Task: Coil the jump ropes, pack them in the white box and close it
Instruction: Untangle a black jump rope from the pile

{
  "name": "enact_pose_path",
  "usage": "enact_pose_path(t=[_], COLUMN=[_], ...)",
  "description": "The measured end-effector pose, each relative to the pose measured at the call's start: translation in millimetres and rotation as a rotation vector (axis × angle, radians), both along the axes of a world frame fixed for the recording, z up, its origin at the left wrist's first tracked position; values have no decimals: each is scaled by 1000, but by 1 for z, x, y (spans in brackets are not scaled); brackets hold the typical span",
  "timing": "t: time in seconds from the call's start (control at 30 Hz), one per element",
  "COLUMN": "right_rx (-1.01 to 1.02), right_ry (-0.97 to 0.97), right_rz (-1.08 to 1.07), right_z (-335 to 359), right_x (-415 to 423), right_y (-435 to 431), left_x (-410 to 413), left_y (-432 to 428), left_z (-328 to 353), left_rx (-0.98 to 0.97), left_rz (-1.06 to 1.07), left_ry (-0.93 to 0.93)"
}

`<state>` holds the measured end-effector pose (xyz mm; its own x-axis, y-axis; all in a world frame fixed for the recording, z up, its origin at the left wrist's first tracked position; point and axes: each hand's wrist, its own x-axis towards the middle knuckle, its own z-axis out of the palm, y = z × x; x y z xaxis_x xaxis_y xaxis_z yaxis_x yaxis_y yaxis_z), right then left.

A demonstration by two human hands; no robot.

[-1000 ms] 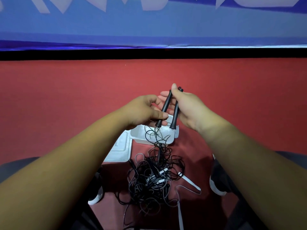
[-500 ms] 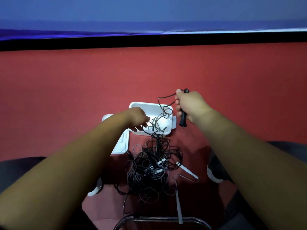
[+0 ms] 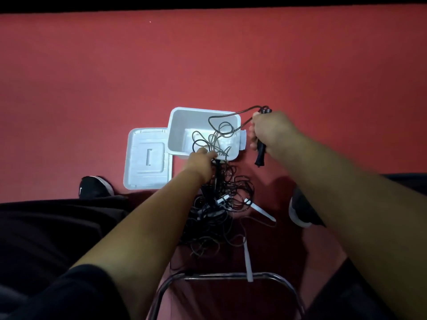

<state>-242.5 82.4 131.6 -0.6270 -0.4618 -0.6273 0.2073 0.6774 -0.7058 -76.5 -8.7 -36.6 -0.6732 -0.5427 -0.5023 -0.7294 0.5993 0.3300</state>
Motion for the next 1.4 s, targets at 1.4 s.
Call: enact_pose_path(t=[1.4], right_rx=[3], right_ry=[-130], right_rz=[-174], right_z=[-5], right_x=[-2], right_y=[-7], left_x=[-24], left_y=[54], left_z=[-11], left_rx=[-122], left_rz=[-34], left_ry=[119])
